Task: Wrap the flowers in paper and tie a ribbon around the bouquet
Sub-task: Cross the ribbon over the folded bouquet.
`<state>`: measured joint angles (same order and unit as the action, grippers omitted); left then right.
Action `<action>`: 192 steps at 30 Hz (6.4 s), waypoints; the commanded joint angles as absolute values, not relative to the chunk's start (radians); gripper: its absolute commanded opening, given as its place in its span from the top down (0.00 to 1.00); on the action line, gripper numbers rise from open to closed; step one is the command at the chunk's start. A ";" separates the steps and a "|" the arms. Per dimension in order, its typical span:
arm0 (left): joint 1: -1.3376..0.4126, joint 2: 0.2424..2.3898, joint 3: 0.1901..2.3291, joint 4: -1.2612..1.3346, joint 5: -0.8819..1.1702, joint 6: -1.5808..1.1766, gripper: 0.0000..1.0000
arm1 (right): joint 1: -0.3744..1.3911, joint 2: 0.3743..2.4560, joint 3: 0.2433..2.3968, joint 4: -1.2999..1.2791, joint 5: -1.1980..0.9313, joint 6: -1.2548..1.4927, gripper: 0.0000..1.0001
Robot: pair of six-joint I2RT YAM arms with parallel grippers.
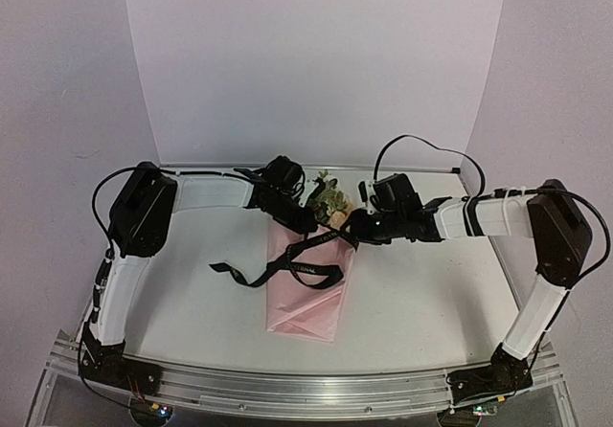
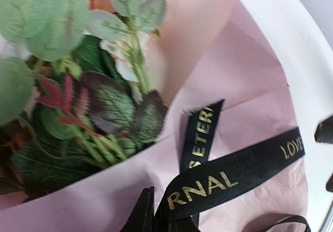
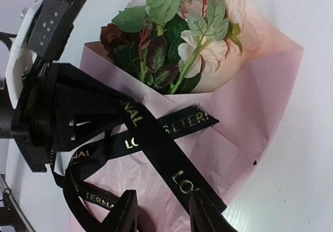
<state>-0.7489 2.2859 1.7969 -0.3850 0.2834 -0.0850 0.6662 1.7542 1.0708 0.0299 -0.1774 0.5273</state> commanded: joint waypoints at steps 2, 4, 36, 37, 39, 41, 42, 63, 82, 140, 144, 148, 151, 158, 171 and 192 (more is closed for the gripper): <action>-0.736 2.341 1.931 -0.410 0.362 -0.090 0.88 | 0.676 1.732 1.071 0.046 -0.246 0.661 0.65; -0.736 2.349 1.942 -0.425 0.397 -0.083 0.86 | 0.676 1.735 1.070 0.038 -0.253 0.680 0.65; -0.749 2.322 1.875 -0.459 0.691 -0.114 0.78 | 0.660 1.734 1.100 -0.160 -0.280 0.545 0.62; -0.751 2.321 1.878 -0.467 0.701 -0.112 0.78 | 0.660 1.737 1.103 -0.160 -0.282 0.550 0.62; -0.753 2.322 1.879 -0.477 0.713 -0.112 0.78 | 0.660 1.744 1.103 -0.160 -0.287 0.559 0.63; -0.753 2.322 1.877 -0.485 0.729 -0.114 0.78 | 0.660 1.745 1.099 -0.160 -0.288 0.559 0.63; -0.753 2.318 1.871 -0.481 0.739 -0.117 0.78 | 0.660 1.746 1.097 -0.160 -0.285 0.557 0.63; -0.728 2.192 1.798 -0.367 0.651 -0.209 0.70 | 0.677 1.734 1.133 -0.275 -0.208 0.463 0.62; -0.712 2.215 1.846 -0.514 0.630 -0.079 0.70 | 0.683 1.791 1.252 -0.469 -0.113 0.056 0.58; -0.815 2.443 2.005 -0.332 0.604 0.275 0.74 | 0.663 1.498 0.970 -0.210 0.023 0.339 0.61; -0.815 2.443 2.018 -0.337 0.609 0.272 0.87 | 0.663 1.497 0.966 -0.205 0.022 0.333 0.63; -0.815 2.433 2.010 -0.337 0.607 0.275 0.97 | 0.664 1.501 0.969 -0.201 0.009 0.333 0.62; -0.814 2.415 1.997 -0.333 0.602 0.275 1.00 | 0.663 1.507 0.970 -0.188 -0.032 0.328 0.59; -0.813 2.393 1.991 -0.346 0.578 0.275 0.90 | 0.663 1.532 0.976 -0.167 -0.066 0.323 0.59; -0.813 2.452 2.048 -0.407 0.611 0.284 0.79 | 0.662 1.520 0.962 -0.167 -0.041 0.314 0.58; -0.813 2.462 2.036 -0.388 0.619 0.264 0.93 | 0.658 1.513 0.953 -0.164 -0.029 0.308 0.58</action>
<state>-0.8116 2.4889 2.0129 -0.4219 0.6090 0.2655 0.6617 1.5295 0.9607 -0.1837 -0.0447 0.3160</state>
